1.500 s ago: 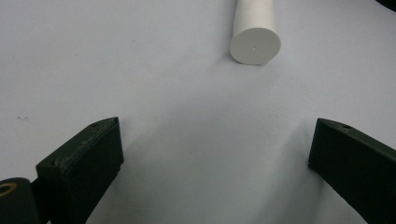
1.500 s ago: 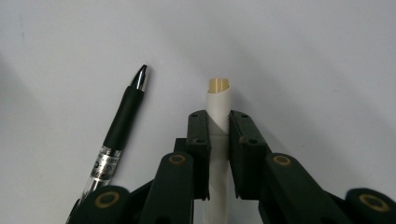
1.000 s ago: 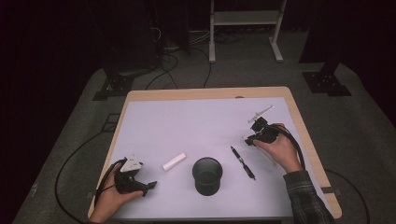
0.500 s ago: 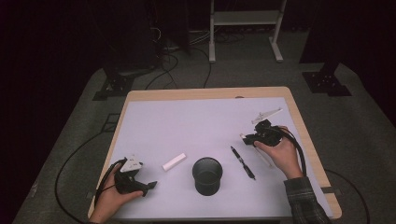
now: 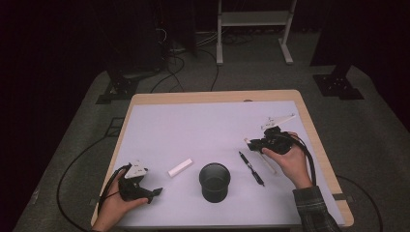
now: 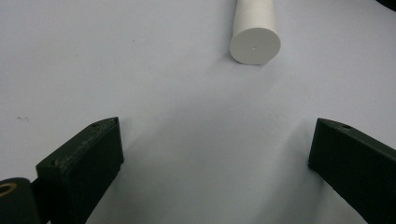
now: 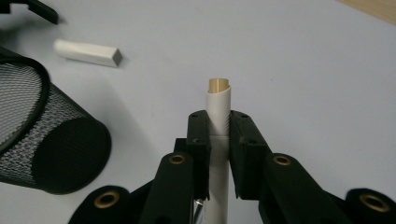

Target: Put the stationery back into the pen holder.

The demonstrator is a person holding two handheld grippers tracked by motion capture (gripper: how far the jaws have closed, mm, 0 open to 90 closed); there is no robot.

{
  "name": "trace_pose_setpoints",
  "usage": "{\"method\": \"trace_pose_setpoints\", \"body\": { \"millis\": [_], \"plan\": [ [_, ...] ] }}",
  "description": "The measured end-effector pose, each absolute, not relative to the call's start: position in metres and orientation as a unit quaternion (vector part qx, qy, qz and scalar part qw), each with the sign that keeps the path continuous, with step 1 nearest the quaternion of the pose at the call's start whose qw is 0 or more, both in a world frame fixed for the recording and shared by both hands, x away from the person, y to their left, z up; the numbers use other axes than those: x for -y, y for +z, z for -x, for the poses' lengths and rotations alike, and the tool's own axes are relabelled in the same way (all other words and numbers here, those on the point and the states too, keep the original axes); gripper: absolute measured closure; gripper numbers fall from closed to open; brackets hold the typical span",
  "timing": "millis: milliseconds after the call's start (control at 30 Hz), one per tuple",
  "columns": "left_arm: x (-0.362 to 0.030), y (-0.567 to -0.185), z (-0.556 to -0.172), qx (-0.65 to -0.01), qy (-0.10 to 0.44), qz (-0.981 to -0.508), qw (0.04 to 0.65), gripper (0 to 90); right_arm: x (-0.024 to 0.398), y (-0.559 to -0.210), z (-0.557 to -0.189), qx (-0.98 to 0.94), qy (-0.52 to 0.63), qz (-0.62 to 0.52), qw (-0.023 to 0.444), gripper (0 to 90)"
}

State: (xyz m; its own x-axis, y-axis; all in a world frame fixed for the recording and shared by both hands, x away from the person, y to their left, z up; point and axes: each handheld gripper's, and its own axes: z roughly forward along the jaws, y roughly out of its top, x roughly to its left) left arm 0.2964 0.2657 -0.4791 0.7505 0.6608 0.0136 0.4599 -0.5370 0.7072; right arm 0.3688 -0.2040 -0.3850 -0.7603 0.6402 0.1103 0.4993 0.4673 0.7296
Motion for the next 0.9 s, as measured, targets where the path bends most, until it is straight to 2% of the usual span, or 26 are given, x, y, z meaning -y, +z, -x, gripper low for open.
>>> {"method": "trace_pose_setpoints", "body": {
  "millis": [900],
  "plan": [
    [-0.266,-0.479,-0.296,-0.323,0.141,-0.866,0.354,2.1,0.181,-0.353,-0.343,-0.833,0.471,-0.278,0.078,78.1]
  ]
}}
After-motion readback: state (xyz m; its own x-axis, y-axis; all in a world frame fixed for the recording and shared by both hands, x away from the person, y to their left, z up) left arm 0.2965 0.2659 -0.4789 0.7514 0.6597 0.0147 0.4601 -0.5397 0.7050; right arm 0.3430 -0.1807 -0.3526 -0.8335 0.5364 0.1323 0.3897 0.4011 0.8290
